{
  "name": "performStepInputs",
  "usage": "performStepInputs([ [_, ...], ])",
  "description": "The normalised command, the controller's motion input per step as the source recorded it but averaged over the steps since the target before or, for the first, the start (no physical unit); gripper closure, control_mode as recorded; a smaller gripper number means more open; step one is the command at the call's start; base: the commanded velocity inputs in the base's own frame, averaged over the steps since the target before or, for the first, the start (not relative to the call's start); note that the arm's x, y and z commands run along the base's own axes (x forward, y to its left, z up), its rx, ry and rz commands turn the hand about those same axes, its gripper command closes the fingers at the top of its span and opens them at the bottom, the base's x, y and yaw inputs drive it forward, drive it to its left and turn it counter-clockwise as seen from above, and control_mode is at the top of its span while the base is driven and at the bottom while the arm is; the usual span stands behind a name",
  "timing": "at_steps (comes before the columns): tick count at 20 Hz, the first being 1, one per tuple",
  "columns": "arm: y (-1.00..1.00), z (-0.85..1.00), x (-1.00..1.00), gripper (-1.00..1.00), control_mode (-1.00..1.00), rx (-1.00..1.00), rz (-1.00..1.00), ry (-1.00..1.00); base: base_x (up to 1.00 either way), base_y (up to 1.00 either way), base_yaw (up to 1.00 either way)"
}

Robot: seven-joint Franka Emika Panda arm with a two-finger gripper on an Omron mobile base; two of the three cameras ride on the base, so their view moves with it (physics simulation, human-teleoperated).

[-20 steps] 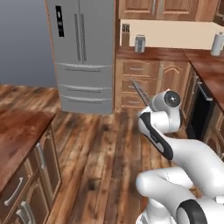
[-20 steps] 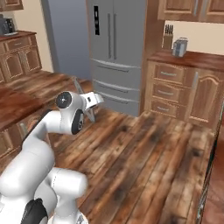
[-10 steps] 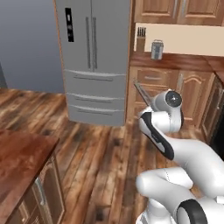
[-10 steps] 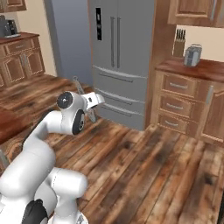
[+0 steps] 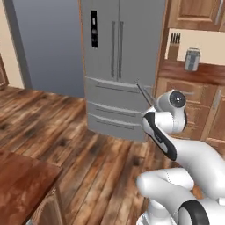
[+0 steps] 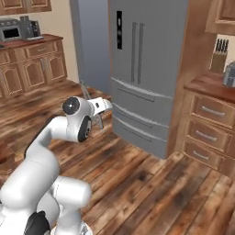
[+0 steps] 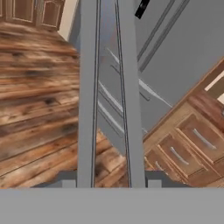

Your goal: Pick up the tongs from the counter and place them near the plate next to the oven.

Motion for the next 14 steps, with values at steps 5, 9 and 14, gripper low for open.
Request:
performStepInputs([
  [5,0.0,0.0,0.0,1.0,1.0,0.0,0.0,0.0,1.0,0.0,0.4],
  [9,0.0,0.0,0.0,1.0,1.0,0.0,0.0,0.0,1.0,0.0,0.42],
  [14,0.0,0.0,0.0,1.0,1.0,0.0,0.0,0.0,1.0,-0.11,0.43],
])
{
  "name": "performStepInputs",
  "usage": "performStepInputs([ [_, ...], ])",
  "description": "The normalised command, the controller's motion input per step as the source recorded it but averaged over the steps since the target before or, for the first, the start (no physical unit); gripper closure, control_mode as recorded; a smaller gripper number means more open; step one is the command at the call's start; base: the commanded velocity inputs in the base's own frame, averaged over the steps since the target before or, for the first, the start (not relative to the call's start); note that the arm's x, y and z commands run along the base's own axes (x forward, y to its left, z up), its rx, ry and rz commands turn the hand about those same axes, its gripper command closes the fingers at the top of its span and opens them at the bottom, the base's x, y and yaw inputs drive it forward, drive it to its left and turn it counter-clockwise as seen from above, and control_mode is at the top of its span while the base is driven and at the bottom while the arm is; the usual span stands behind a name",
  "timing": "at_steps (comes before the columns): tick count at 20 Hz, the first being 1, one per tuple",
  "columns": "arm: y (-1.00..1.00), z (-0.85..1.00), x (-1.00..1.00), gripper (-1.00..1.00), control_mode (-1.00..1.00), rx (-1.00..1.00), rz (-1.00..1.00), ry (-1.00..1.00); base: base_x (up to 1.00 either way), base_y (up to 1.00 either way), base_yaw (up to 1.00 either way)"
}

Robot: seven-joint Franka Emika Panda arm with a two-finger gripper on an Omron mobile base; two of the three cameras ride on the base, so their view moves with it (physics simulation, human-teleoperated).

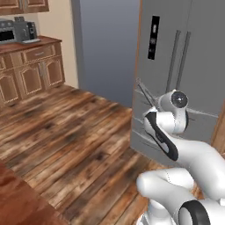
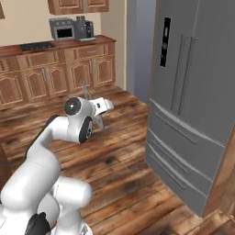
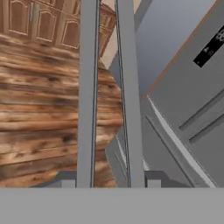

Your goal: Pick up the tongs from the counter and place them near the plate next to the oven.

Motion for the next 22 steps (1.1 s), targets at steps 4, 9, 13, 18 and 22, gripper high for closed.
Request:
performStepInputs([
  [4,0.0,0.0,0.0,1.0,1.0,0.0,0.0,0.0,1.0,-0.35,0.37],
  [9,0.0,0.0,0.0,1.0,1.0,0.0,0.0,0.0,1.0,-0.51,0.33],
  [13,0.0,0.0,0.0,1.0,1.0,0.0,0.0,0.0,1.0,-0.29,0.4],
  [18,0.0,0.0,0.0,1.0,1.0,0.0,0.0,0.0,1.0,0.0,0.48],
  [22,0.0,0.0,0.0,1.0,1.0,0.0,0.0,0.0,1.0,0.0,0.46],
])
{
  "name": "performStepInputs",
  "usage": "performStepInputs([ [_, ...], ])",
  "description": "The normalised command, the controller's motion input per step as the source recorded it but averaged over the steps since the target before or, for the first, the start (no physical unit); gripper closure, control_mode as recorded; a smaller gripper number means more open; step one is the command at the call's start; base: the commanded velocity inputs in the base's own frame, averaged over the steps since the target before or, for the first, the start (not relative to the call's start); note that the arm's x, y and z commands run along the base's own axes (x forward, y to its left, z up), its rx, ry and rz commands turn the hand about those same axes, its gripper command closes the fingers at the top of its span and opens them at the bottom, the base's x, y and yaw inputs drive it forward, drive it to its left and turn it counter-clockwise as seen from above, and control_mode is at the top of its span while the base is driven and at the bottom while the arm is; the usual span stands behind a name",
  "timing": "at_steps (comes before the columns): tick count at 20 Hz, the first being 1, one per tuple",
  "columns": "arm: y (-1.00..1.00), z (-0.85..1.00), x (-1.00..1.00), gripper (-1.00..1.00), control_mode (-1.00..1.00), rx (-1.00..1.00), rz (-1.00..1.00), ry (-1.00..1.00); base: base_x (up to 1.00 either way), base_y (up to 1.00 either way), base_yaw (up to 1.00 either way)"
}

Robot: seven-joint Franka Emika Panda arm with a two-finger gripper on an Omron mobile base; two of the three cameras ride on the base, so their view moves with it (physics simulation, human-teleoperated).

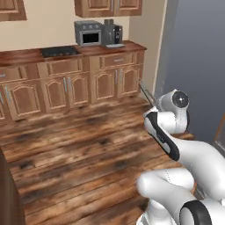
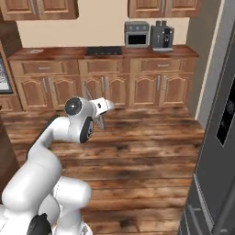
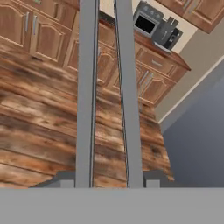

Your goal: Pick up the tongs from the counter and place them near the plate next to the oven.

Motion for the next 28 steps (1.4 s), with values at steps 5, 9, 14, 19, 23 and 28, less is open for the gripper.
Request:
performStepInputs([
  [5,0.0,0.0,0.0,1.0,1.0,0.0,0.0,0.0,1.0,0.0,0.43],
  [9,0.0,0.0,0.0,1.0,1.0,0.0,0.0,0.0,1.0,0.0,0.38],
  [14,0.0,0.0,0.0,1.0,1.0,0.0,0.0,0.0,1.0,0.0,0.33],
  [19,0.0,0.0,0.0,1.0,1.0,0.0,0.0,0.0,1.0,0.03,0.28],
  [23,0.0,0.0,0.0,1.0,1.0,0.0,0.0,0.0,1.0,0.04,0.27],
  [28,0.0,0.0,0.0,1.0,1.0,0.0,0.0,0.0,1.0,0.05,0.26],
])
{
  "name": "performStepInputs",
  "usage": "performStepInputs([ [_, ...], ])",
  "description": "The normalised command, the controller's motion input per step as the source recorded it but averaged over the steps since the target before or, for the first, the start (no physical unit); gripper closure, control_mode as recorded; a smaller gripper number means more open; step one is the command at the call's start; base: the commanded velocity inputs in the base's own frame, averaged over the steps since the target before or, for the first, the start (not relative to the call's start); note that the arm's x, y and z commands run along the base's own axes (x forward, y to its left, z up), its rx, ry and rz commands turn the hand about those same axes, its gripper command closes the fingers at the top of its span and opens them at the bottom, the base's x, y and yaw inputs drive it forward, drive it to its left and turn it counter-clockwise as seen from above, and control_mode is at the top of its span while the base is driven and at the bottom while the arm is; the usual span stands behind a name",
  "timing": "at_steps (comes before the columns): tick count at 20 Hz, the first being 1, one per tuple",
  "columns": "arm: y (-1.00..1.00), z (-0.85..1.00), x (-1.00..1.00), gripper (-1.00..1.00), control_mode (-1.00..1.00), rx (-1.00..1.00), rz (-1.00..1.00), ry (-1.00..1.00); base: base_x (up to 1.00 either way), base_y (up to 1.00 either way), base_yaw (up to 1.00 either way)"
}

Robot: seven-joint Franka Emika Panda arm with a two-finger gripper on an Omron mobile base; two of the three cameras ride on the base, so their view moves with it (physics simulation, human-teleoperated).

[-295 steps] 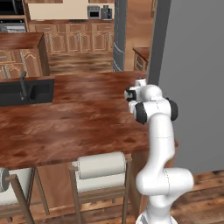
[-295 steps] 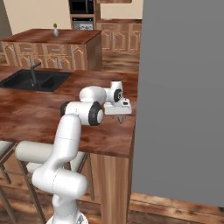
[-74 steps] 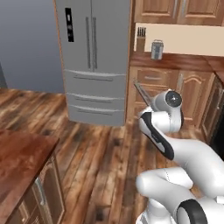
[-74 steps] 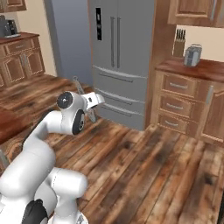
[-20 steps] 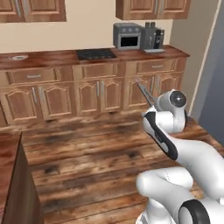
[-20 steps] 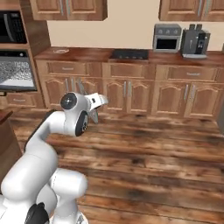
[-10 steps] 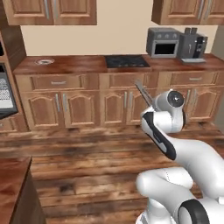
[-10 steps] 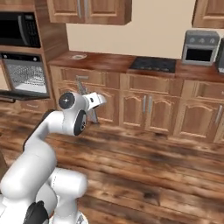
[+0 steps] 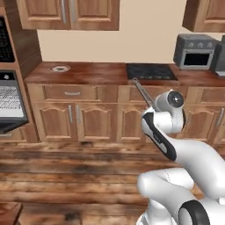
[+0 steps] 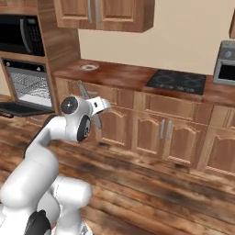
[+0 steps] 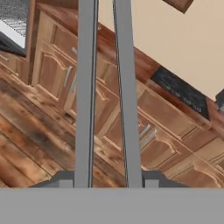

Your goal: Pick up the tongs from the counter and place them near the plate next to the oven.

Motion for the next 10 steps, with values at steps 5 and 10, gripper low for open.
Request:
performStepInputs([
  [5,0.0,0.0,0.0,1.0,1.0,0.0,0.0,0.0,1.0,0.09,0.22],
  [10,0.0,0.0,0.0,1.0,1.0,0.0,0.0,0.0,1.0,0.32,0.14],
])
